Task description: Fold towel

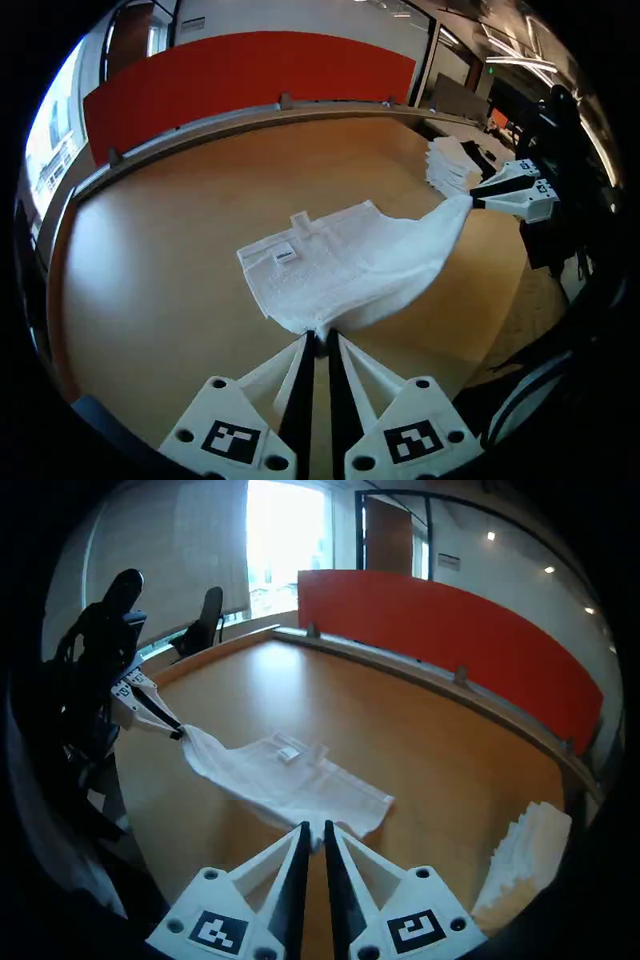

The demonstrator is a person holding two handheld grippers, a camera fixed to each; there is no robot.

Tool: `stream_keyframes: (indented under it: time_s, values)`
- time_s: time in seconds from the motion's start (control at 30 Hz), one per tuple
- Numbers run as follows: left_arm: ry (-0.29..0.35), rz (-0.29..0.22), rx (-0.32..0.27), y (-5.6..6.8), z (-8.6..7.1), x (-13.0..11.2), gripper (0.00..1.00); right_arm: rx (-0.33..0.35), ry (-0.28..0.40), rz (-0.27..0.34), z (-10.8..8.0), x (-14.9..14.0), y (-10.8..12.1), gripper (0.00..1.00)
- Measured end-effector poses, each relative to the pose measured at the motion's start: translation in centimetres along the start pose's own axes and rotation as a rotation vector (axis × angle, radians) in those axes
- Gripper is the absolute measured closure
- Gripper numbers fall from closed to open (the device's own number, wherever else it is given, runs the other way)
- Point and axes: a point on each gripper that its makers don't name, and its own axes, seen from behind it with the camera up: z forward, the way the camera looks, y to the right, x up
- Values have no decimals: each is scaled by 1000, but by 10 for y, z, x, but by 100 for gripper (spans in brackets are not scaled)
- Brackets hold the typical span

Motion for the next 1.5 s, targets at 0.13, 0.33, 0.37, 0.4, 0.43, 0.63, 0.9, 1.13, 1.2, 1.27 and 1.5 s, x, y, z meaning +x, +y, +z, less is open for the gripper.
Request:
stream_keyframes:
  time_s: [0.13, 0.33, 0.37, 0.4, 0.43, 0.63, 0.9, 1.13, 1.2, 1.27, 1.5]
  values:
    - [-5, -16, -3, -1, 4, 1, 89, 5, -5, -4, 3, 0, -1, 87]
    - [0, -31, 2, -6, 14, 7, 89, 8, -23, -4, 13, -3, 4, 87]
    - [1, -33, 4, -7, 16, 8, 89, 9, -25, -3, 16, -4, 5, 87]
    - [0, -36, 6, -8, 18, 9, 89, 10, -28, -2, 18, -4, 6, 87]
    - [-1, -41, 8, -10, 21, 10, 89, 10, -30, -1, 21, -4, 8, 87]
    - [-7, -70, 20, -21, 38, 18, 89, 0, -46, -2, 36, -5, 24, 87]
    - [-21, -99, 54, -41, 64, 25, 89, -20, -77, 1, 60, -8, 45, 87]
    - [-42, -106, 65, -52, 84, 26, 89, -26, -105, 12, 76, -16, 52, 87]
    - [-48, -107, 63, -54, 89, 25, 89, -26, -112, 15, 78, -19, 54, 87]
    - [-54, -110, 64, -56, 93, 23, 89, -27, -120, 21, 82, -22, 55, 87]
    - [-72, -129, 73, -64, 117, 14, 89, -30, -161, 41, 100, -37, 62, 87]
